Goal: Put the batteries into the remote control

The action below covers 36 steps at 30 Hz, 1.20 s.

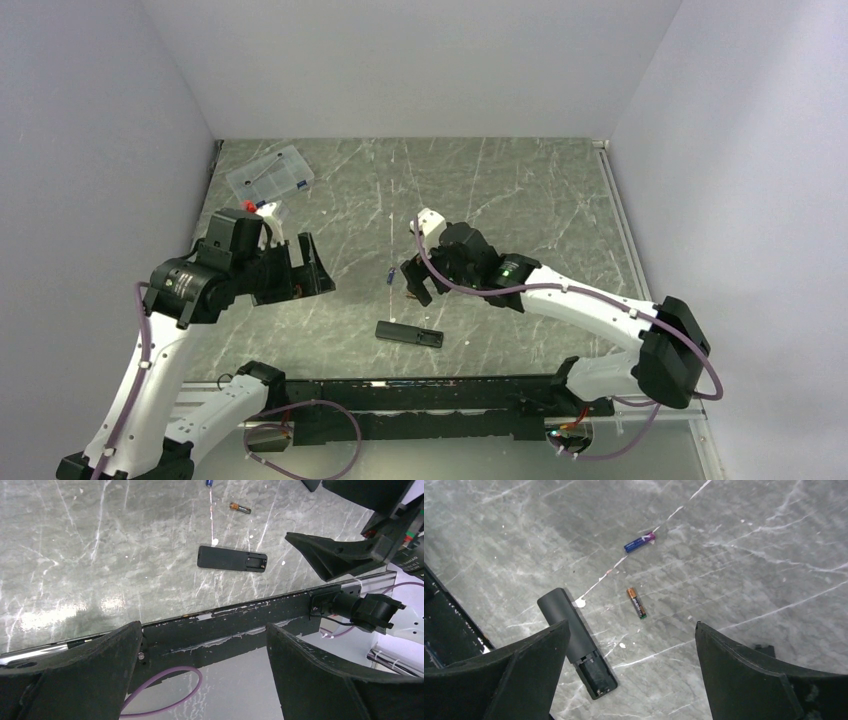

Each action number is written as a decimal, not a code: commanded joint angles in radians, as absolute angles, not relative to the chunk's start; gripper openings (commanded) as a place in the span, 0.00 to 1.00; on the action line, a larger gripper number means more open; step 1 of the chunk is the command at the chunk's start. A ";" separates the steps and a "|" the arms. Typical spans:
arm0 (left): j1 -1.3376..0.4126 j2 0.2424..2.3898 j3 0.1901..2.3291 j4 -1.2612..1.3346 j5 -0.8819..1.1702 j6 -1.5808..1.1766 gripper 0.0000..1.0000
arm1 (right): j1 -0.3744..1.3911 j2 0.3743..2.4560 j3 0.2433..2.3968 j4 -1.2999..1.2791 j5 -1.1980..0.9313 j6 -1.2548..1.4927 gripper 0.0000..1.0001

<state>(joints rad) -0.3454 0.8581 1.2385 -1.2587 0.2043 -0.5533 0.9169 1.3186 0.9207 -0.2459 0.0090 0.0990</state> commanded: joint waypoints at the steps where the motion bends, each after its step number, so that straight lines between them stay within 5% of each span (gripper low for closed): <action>1: -0.341 0.834 1.193 -1.190 0.250 -0.598 1.00 | 0.907 1.408 0.982 -0.274 -0.085 0.102 0.83; 5: -0.341 0.813 1.115 -1.143 0.285 -0.641 0.99 | 0.904 1.507 1.050 -0.306 -0.080 0.071 0.61; 14: -0.341 0.777 0.999 -1.091 0.327 -0.712 0.97 | 0.904 1.724 1.170 -0.338 -0.075 0.010 0.40; 36: -0.341 0.783 0.939 -1.056 0.334 -0.736 0.97 | 0.934 1.893 1.235 -0.409 -0.048 -0.081 0.29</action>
